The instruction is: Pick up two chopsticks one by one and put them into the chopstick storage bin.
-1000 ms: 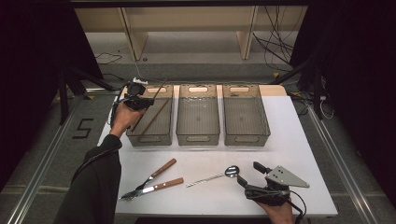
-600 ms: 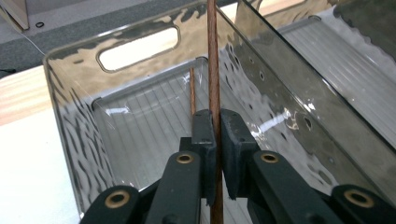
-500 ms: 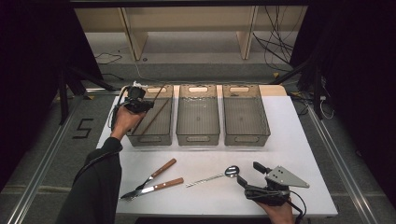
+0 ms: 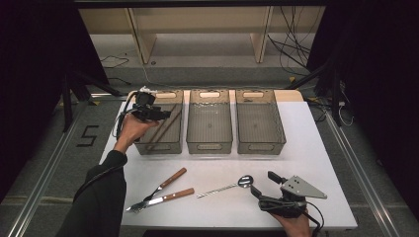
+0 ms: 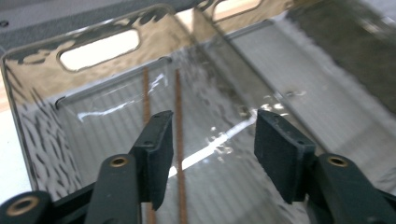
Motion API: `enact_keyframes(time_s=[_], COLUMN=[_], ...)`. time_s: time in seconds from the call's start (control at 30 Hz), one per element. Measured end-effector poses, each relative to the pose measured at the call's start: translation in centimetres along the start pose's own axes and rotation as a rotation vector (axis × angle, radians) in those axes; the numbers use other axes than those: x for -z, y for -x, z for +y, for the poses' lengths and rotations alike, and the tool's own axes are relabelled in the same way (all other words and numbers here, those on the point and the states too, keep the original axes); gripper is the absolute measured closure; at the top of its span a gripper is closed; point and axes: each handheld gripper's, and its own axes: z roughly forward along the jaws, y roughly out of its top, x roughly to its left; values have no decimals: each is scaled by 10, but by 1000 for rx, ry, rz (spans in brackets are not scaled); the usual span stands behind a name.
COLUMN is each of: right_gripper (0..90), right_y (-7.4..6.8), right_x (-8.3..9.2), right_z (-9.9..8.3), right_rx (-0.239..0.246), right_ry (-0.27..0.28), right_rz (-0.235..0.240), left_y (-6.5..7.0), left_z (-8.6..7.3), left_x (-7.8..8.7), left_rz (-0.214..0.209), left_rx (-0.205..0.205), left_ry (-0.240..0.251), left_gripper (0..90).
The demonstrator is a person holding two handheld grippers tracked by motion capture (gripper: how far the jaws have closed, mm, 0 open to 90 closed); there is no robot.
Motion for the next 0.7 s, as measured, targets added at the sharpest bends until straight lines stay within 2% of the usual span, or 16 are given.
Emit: enact_keyframes(time_s=[0.07, 0.23, 0.37, 0.4, 0.47, 0.5, 0.53, 0.57, 0.7], right_gripper=[233, 233, 233, 233, 233, 233, 233, 233, 233], right_y=[0, -1, -1, -1, -1, -1, -1, -1, -1], right_x=[0, 0, 0, 0, 0, 0, 0, 0, 0], right_z=[0, 0, 0, 0, 0, 0, 0, 0, 0], right_rx=[1, 4, 3, 3, 3, 3, 3, 3, 3], right_ry=[0, 0, -1, -2, -2, -2, -2, -3, -3], right_rz=[0, -2, -3, -3, -3, -3, -3, -3, -4], left_y=[3, 23, 32, 39, 43, 50, 50, 56, 65], left_z=[0, -9, -17, -22, -24, -29, -29, -33, -41], left_x=[3, 24, 34, 40, 42, 46, 46, 48, 53], left_rz=[-10, -39, -54, -69, -75, -80, -80, -93, -113], left_rx=[-3, -5, -3, -12, -13, -35, -35, -48, -51], left_ry=[-3, 26, 44, 53, 62, 53, 53, 51, 67], left_gripper=[419, 349, 324, 321, 312, 303, 297, 291, 279])
